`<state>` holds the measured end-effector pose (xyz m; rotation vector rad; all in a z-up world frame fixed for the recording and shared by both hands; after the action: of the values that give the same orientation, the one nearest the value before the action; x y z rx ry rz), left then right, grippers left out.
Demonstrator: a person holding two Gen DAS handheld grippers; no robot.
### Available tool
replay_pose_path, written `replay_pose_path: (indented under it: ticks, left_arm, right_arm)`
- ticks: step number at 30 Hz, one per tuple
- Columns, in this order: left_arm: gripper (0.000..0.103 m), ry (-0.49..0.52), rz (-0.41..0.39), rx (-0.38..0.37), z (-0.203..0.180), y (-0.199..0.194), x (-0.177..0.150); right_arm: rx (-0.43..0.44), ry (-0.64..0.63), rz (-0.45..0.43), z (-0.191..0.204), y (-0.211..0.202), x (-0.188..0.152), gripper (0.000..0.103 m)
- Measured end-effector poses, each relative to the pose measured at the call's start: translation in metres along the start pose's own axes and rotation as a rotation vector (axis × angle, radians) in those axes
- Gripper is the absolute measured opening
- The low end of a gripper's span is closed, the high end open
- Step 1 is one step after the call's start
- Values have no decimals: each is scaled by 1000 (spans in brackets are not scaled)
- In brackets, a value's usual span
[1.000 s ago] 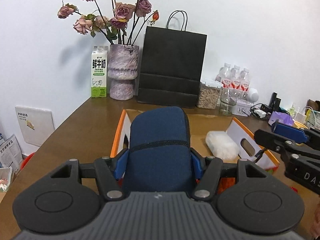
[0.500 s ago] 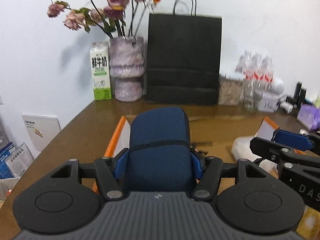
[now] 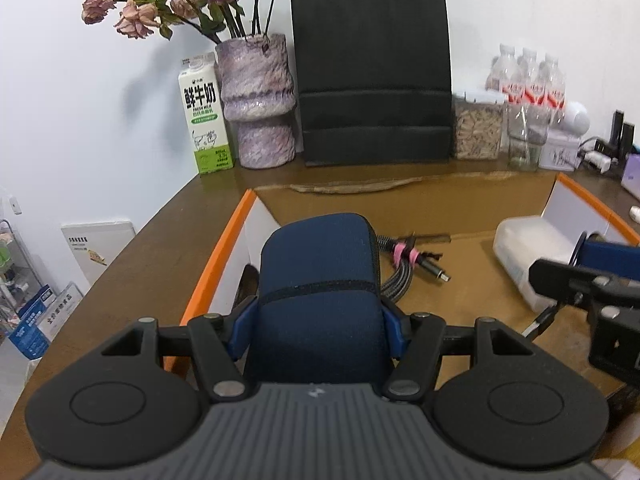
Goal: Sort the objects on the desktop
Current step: 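Carry the cable and pouch into the cardboard box and release both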
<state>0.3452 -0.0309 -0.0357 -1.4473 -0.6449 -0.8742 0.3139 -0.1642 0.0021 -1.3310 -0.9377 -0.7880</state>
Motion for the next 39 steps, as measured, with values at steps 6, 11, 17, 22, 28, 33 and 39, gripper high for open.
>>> replay_pose_path:
  ticks: [6, 11, 17, 22, 28, 33, 39]
  left_arm:
    - [67, 2, 17, 13, 3, 2, -6]
    - [103, 22, -102, 38, 2, -17, 2]
    - [103, 44, -186, 119, 4, -32, 6]
    - [103, 34, -185, 118, 8, -31, 7]
    - [103, 27, -198, 115, 9, -34, 7]
    - [103, 18, -205, 104, 9, -35, 7]
    - [103, -17, -222, 71, 13, -39, 8]
  right_arm:
    - [-17, -28, 1, 4, -1, -2, 47]
    - [-62, -17, -51, -2, -11, 1, 101]
    - [-64, -10, -79, -4, -18, 6, 103]
    - [-64, -22, -91, -2, -22, 7, 103]
    - [-67, -18, -94, -3, -23, 7, 103]
    - [-65, -17, -97, -3, -24, 7, 103]
    - [-62, -15, -101, -3, -26, 7, 103]
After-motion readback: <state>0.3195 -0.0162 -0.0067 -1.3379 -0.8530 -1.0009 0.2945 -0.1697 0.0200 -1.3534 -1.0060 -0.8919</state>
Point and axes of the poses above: each gripper's, at about its wrist camera, not at the fingertips, and y roughly the way its jaws point, z to its left, x to its top, the point moved 8 cm from there along y, roughly the way its jaws point, and after that the axes turned 7 degrees about -x, right-handed, at the moved point
